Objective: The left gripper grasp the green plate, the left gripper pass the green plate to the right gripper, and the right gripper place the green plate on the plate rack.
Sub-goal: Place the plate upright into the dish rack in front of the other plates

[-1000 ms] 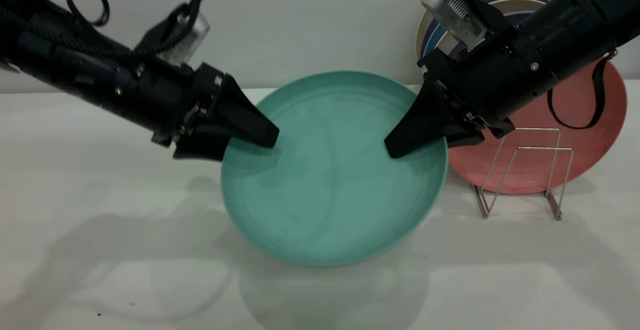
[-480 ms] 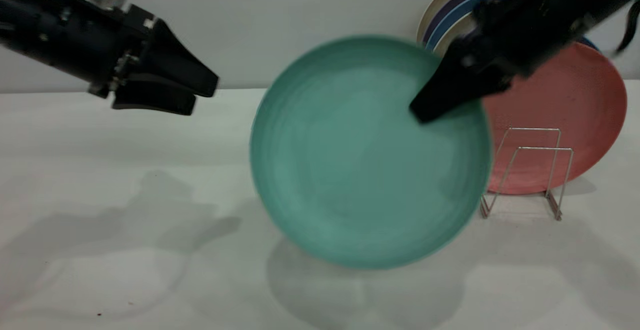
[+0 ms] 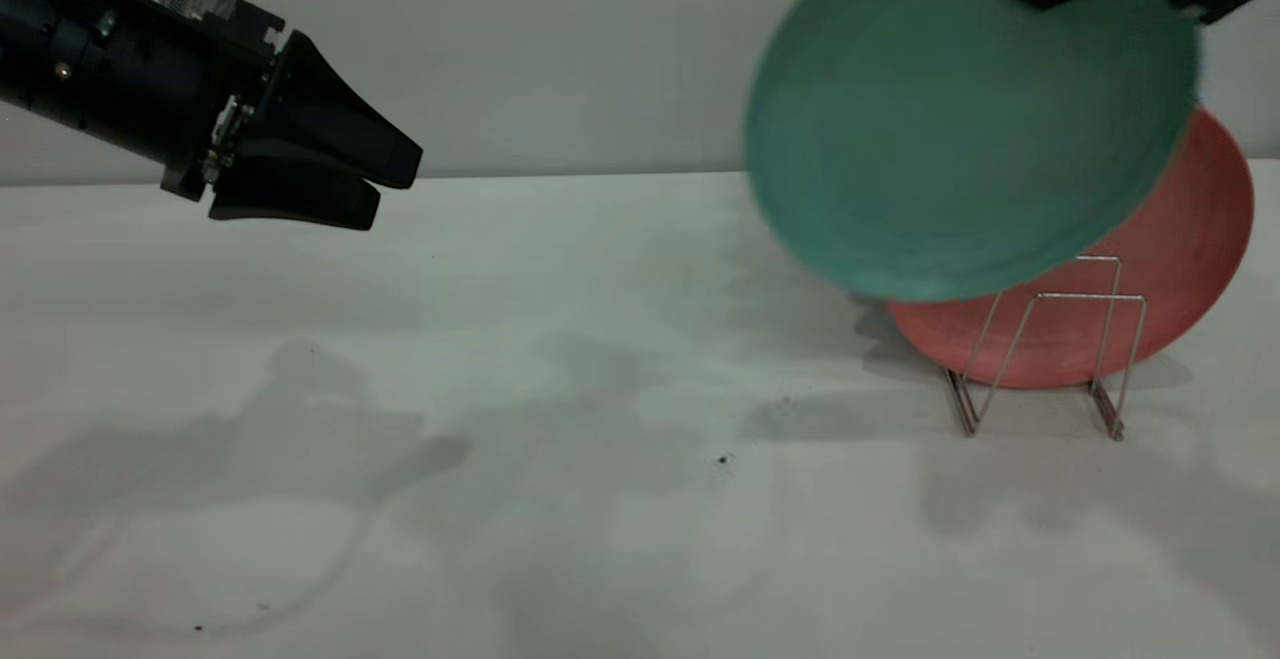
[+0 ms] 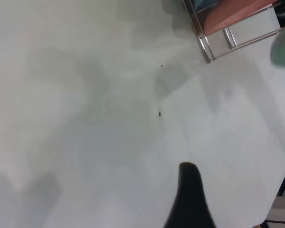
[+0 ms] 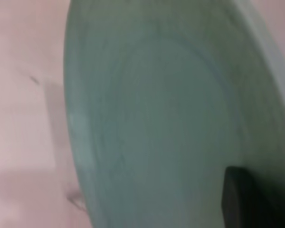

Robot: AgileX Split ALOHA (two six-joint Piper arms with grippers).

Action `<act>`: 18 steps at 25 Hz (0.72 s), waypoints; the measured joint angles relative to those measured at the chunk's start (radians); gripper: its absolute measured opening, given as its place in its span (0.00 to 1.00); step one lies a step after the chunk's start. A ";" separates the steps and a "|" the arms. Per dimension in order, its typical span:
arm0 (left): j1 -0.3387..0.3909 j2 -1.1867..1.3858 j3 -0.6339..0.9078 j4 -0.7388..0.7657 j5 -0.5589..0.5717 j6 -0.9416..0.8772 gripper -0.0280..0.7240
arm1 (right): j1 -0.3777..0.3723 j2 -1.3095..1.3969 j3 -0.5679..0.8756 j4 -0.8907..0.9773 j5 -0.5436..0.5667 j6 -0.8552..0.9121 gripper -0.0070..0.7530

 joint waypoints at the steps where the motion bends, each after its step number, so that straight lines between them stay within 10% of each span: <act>1: 0.000 0.000 0.000 0.000 0.000 0.000 0.82 | -0.018 0.000 0.001 -0.002 -0.006 -0.001 0.13; 18: 0.000 0.000 0.000 0.000 0.000 -0.001 0.82 | -0.144 0.052 0.004 -0.001 -0.016 -0.003 0.13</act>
